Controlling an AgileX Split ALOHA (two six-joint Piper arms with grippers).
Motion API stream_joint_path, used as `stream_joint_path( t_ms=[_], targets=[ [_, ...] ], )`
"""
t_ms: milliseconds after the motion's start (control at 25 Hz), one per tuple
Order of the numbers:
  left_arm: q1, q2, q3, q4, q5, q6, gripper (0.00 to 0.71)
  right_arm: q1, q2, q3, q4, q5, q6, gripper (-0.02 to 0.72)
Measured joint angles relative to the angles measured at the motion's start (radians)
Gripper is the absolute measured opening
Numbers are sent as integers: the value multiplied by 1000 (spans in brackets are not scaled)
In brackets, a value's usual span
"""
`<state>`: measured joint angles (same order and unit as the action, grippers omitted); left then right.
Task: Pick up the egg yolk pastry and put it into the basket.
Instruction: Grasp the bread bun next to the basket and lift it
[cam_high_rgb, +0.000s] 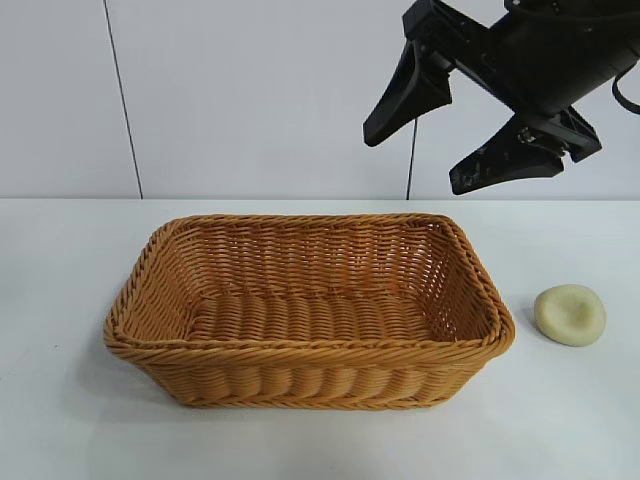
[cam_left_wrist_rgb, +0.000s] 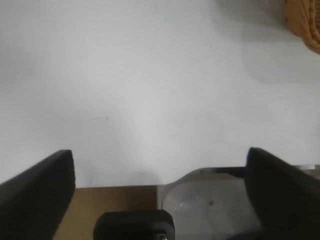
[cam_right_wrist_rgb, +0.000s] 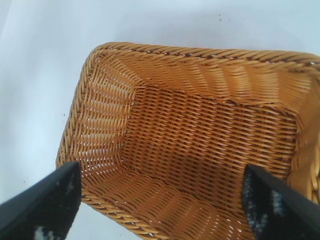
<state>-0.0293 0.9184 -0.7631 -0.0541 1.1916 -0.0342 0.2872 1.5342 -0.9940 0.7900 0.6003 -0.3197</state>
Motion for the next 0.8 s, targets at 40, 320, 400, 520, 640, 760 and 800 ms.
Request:
stream_joint_path(
  t_ms=[40, 320, 400, 520, 640, 760, 800],
  targets=[
    [0, -54, 40, 0, -23, 0, 664, 0, 0, 0, 0, 0, 0, 624],
    [0, -356, 251, 0, -107, 1, 664, 0, 0, 0, 0, 0, 0, 624],
    [0, -454, 262, 0, -111, 1, 664, 0, 0, 0, 0, 0, 0, 624],
    [0, -581, 263, 0, -117, 1, 664, 0, 0, 0, 0, 0, 0, 624],
    [0, -731, 263, 0, -118, 1, 664, 0, 0, 0, 0, 0, 0, 624],
    [0, -821, 263, 0, -120, 1, 664, 0, 0, 0, 0, 0, 0, 624],
    [0, -850, 263, 0, -121, 1, 664, 0, 0, 0, 0, 0, 0, 624]
  ],
)
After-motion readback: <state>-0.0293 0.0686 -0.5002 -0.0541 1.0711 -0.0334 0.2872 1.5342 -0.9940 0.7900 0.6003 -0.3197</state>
